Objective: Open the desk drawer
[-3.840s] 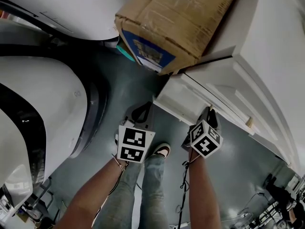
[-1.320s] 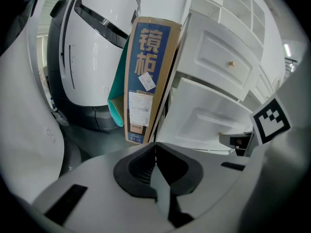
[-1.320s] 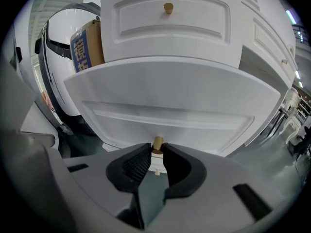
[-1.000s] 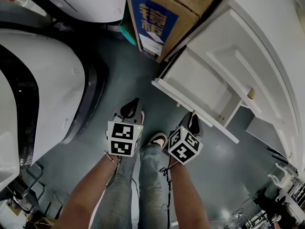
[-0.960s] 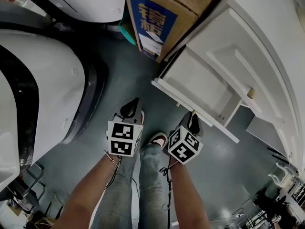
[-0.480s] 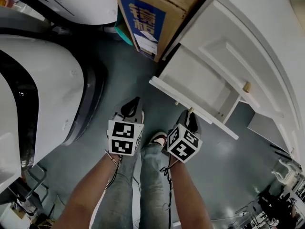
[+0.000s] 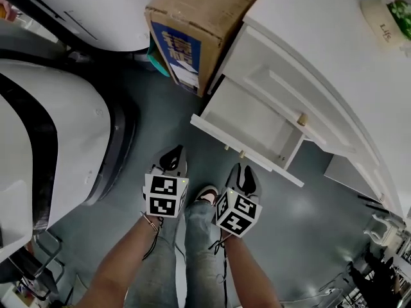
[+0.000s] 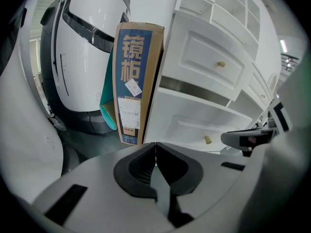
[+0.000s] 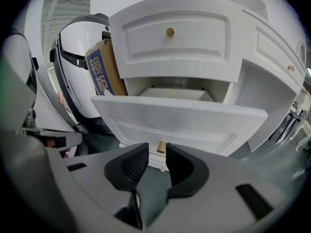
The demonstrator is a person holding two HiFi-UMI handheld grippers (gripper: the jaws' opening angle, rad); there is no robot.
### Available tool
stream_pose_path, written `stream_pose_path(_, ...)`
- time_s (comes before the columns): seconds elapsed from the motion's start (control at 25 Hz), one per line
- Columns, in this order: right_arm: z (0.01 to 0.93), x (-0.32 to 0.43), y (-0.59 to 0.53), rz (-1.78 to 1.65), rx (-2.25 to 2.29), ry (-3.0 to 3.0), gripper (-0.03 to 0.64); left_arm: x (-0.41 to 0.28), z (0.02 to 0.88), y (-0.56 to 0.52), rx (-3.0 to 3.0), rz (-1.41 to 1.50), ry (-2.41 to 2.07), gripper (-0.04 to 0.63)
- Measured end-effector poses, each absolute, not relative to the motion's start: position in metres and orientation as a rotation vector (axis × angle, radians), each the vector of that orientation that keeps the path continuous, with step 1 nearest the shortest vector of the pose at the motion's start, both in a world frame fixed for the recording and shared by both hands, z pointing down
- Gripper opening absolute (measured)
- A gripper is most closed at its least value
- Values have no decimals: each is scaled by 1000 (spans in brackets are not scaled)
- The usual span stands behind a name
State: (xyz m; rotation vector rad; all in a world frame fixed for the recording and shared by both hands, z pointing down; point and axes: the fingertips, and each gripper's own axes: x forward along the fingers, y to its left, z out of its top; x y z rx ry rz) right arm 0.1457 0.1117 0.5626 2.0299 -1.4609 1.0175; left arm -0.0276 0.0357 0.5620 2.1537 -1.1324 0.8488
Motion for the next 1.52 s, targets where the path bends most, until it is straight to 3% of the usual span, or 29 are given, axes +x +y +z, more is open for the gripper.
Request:
stream_pose_path(0.64, 468, 173, 110, 921, 2099, -1480, 121, -3, 480, 7, 2213, 776, -1133, 18)
stream_pose_path(1.52, 412, 210, 37, 938, 2214, -1488, 129, 29, 415, -38, 2261, 791, -1108, 18)
